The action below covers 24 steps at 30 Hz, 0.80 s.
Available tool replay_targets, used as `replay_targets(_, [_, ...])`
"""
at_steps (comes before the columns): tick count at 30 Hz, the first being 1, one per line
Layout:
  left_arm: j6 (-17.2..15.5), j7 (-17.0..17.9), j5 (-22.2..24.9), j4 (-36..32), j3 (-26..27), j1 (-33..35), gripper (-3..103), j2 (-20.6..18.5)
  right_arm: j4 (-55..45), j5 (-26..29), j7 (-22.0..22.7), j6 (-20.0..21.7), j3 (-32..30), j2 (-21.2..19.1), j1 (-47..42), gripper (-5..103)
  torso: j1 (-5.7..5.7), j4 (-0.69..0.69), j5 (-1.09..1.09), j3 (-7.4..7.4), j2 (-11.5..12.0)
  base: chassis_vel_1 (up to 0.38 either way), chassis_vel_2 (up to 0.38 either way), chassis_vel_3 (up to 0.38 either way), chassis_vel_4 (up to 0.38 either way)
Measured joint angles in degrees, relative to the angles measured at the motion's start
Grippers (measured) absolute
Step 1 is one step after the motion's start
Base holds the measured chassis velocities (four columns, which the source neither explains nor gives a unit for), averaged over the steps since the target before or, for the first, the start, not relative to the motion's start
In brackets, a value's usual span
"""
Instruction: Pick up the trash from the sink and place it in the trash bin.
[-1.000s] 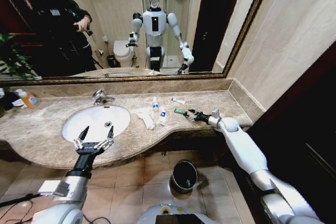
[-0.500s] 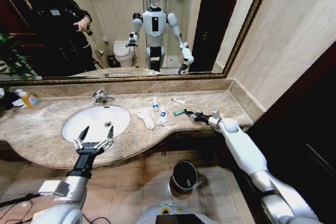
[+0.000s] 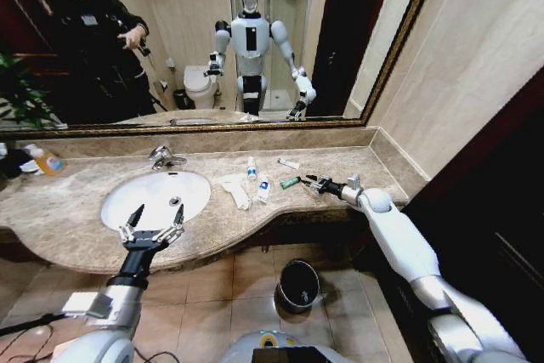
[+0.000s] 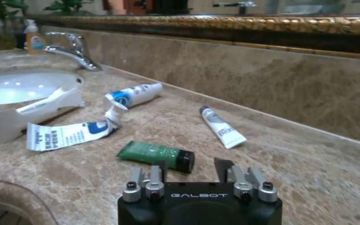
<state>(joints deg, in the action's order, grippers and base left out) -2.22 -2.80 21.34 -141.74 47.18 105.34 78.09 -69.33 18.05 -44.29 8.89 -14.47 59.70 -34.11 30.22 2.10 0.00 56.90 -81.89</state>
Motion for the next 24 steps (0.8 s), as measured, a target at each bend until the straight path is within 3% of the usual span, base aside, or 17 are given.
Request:
replay_targets(1, [0.0,0.0,0.0,0.0,0.0,0.0,100,0.0,0.1,-0.4,-0.4,-0.2,0.5,-0.1,0.4,53,0.00,0.00,0.00,0.00,0.0,0.000,0.000,0.000,0.000])
replay_targets(7, [0.0,0.0,0.0,0.0,0.0,0.0,100,0.0,1.2,-7.2,-4.7,-2.8,3.4,-1.0,3.8,80,0.00,0.01,-0.01,0.00,0.0,0.000,0.000,0.000,0.000])
replay_targets(11, [0.0,0.0,0.0,0.0,0.0,0.0,100,0.0,1.1,-7.9,-5.0,-3.1,5.2,-1.5,5.6,96,0.00,0.01,0.00,0.00,0.0,0.000,0.000,0.000,0.000])
replay_targets(19, [0.0,0.0,0.0,0.0,0.0,0.0,100,0.0,4.3,-10.7,-8.0,-2.7,7.5,-0.9,9.8,100,0.00,0.01,0.00,0.00,0.0,0.000,0.000,0.000,0.000])
replay_targets(24, [0.0,0.0,0.0,0.0,0.0,0.0,100,0.0,6.1,-10.9,-8.6,-1.9,8.4,0.2,11.3,86,0.00,0.01,0.00,0.00,0.0,0.000,0.000,0.000,0.000])
